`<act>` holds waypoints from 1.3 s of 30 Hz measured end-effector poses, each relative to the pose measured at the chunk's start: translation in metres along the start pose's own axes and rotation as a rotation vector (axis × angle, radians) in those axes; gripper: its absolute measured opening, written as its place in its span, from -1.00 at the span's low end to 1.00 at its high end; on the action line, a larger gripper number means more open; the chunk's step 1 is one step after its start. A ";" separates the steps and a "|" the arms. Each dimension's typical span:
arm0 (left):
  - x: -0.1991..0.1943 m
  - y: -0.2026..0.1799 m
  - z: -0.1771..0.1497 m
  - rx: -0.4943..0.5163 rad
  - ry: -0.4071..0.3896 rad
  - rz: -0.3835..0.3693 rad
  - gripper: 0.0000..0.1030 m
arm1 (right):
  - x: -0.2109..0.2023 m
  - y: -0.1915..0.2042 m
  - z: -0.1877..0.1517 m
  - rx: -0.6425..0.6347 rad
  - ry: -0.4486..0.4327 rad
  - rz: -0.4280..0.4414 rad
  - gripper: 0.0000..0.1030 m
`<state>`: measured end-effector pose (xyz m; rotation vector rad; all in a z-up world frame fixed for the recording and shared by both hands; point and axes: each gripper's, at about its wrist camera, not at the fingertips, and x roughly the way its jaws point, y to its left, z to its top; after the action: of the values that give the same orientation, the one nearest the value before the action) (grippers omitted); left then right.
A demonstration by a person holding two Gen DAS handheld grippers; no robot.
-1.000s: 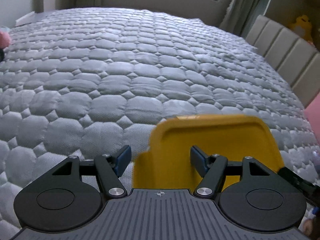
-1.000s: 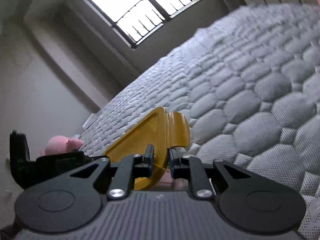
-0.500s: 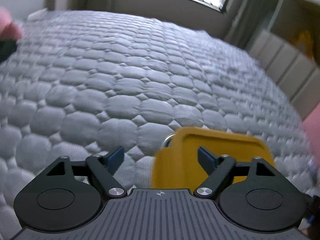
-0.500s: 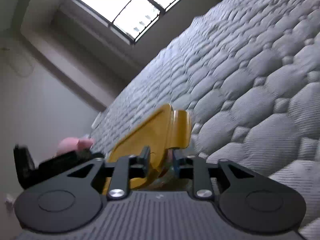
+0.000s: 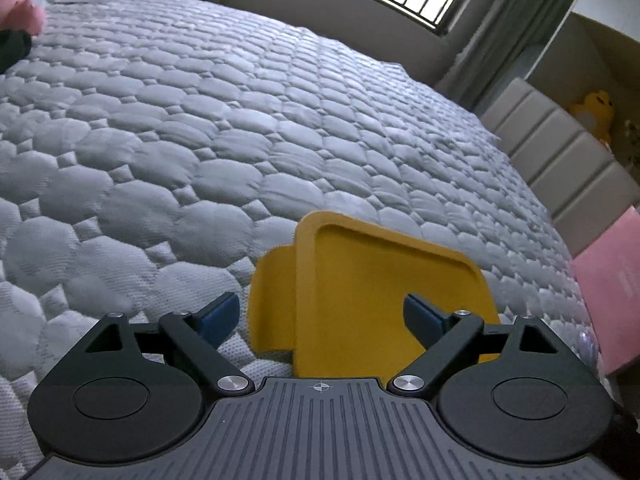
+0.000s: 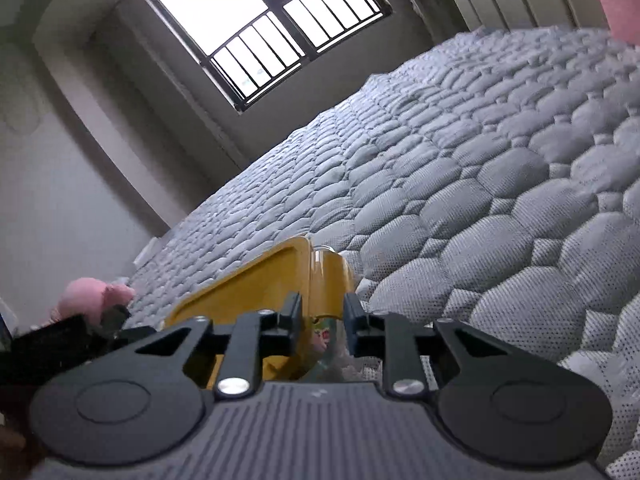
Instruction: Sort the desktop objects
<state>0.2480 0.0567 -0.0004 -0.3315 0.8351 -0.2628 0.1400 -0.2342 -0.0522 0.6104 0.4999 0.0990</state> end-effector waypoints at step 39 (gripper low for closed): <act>-0.034 -0.004 -0.008 -0.118 -0.043 -0.204 0.82 | 0.015 0.005 0.011 -0.066 -0.002 0.159 -0.51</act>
<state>0.2194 0.0636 0.0193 -0.5329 0.7765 -0.3958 0.1588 -0.2326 -0.0476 0.5850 0.4440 0.2648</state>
